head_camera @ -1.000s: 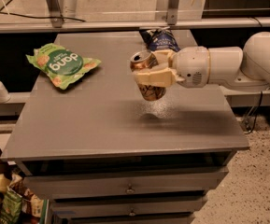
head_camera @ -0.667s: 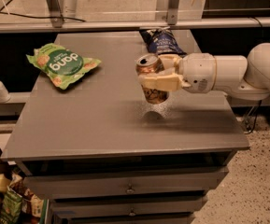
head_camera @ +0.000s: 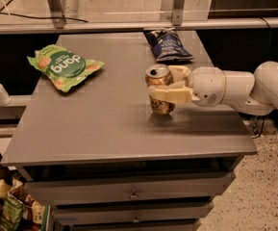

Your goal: Place orange can upright

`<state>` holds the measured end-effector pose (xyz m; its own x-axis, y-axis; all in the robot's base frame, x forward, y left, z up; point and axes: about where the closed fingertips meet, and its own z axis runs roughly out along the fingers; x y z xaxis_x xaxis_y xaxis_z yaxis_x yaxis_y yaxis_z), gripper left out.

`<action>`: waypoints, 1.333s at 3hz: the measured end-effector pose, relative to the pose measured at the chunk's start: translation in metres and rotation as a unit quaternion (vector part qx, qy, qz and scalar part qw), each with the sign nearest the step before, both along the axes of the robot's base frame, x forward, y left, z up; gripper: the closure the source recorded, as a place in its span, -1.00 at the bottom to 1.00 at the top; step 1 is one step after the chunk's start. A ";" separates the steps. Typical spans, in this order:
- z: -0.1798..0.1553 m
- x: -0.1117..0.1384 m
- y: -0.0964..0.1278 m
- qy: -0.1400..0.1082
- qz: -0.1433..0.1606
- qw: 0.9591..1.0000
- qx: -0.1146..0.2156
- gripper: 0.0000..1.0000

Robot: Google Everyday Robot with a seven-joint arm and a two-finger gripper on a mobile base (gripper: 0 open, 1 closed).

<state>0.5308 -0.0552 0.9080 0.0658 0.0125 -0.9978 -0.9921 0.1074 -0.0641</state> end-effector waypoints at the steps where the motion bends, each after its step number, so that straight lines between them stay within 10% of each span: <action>1: -0.012 -0.005 -0.010 -0.002 -0.007 1.000 0.029 1.00; 2: -0.018 -0.008 -0.020 -0.004 -0.019 0.998 0.055 1.00; 4: -0.026 -0.011 -0.033 0.004 -0.038 0.996 0.077 0.01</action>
Offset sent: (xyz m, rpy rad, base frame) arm -0.0116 -0.0393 -0.0279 0.1736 -0.0114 -0.0799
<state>0.5197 -0.0878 0.8816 0.0645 0.1617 -0.9847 -0.9812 0.1903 -0.0330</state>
